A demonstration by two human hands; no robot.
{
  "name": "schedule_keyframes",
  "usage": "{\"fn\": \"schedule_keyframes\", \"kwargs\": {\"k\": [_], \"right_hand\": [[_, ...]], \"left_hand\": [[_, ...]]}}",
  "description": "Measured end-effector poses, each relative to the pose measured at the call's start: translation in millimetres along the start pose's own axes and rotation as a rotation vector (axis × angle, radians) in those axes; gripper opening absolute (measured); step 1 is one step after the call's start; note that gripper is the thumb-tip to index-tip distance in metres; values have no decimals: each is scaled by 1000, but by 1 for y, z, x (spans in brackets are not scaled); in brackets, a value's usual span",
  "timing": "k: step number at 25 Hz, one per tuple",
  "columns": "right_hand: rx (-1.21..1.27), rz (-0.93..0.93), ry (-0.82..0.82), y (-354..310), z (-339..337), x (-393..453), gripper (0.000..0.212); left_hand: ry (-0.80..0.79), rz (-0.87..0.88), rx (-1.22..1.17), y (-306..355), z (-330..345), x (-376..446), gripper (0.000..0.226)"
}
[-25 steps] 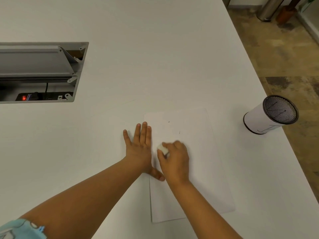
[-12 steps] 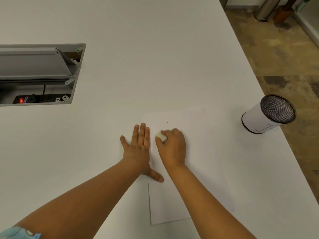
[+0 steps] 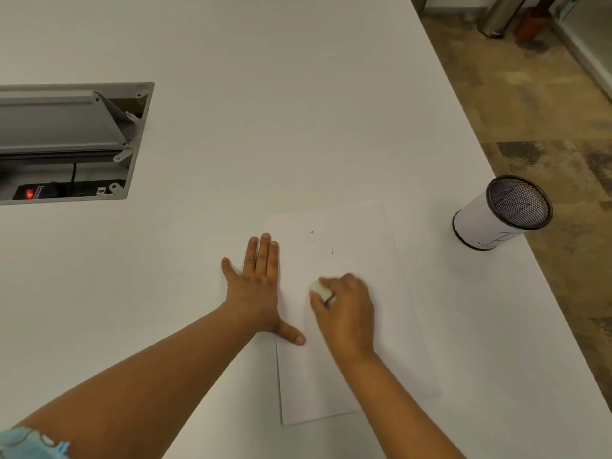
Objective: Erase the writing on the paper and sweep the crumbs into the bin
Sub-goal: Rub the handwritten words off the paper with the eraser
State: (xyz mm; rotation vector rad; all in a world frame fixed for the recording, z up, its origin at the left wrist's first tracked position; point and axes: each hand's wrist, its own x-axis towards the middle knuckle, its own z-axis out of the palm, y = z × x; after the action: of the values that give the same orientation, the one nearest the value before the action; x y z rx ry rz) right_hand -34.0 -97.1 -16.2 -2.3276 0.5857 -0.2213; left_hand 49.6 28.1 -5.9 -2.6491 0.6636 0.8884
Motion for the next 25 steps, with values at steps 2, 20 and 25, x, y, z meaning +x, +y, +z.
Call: {"fn": "schedule_keyframes", "kwargs": {"k": [2, 20, 25], "right_hand": [[-19, 74, 42, 6, -9, 32, 24], [-43, -17, -28, 1, -5, 63, 20], [-80, 11, -8, -10, 3, 53, 18]], "left_hand": [[-1, -4, 6, -1, -1, 0, 160], [-12, -14, 8, -1, -2, 1, 161], [-24, -19, 15, 0, -4, 0, 160]]}}
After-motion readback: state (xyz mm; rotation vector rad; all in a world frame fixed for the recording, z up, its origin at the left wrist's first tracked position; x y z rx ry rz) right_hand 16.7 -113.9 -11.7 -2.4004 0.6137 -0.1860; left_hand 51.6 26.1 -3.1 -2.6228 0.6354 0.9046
